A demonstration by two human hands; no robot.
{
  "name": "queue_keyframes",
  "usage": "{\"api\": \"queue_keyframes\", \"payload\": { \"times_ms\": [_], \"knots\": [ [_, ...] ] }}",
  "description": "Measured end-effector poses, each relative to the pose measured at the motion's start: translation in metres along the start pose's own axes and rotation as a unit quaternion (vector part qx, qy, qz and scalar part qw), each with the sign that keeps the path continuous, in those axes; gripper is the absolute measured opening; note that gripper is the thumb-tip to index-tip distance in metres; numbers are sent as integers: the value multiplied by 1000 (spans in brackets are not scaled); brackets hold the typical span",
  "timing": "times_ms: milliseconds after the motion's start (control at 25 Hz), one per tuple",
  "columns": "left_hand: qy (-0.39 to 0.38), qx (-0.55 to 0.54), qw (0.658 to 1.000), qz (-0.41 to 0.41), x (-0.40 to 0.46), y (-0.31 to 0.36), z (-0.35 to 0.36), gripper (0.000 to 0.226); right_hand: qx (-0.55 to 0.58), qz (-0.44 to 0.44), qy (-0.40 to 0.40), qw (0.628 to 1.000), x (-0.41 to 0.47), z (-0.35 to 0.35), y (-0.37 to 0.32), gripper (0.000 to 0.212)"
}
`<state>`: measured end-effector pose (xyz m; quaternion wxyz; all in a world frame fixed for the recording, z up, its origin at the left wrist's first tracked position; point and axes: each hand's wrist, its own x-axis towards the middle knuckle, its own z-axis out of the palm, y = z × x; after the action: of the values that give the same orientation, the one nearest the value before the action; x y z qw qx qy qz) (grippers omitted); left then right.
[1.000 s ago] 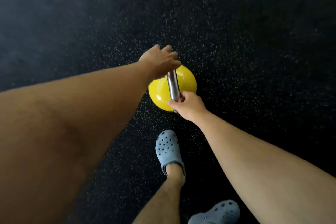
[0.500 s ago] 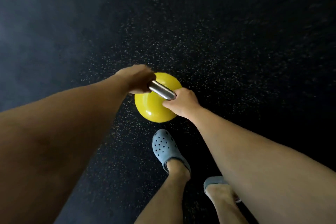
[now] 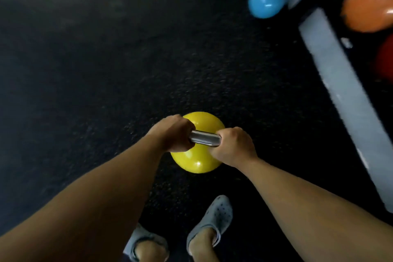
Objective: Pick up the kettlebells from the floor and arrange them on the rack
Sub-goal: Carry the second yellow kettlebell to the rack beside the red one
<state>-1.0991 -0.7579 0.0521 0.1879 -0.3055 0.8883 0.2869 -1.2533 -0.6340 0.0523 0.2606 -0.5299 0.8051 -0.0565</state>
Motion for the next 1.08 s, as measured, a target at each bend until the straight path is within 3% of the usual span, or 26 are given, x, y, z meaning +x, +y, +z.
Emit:
{"api": "queue_keyframes", "payload": {
  "times_ms": [120,280,400,520,680,1080],
  "knots": [
    [39,77,991,104,45,90,-51,6,-13,47,103,994,-22,-76,60,23],
    [84,172,952,239,90,228,-106,15,-33,139,226,964,-69,-167,143,23],
    [117,176,931,297,110,321,-133,24,-41,192,305,932,-106,-222,198,20],
    [160,194,898,360,125,400,-145,19,-64,239,364,898,-141,-264,242,20],
    [193,207,858,429,139,484,-148,22,-62,286,404,867,-185,-301,287,25],
    [179,245,804,511,242,594,-136,32,6,389,398,831,-188,-338,380,27]
  ]
}}
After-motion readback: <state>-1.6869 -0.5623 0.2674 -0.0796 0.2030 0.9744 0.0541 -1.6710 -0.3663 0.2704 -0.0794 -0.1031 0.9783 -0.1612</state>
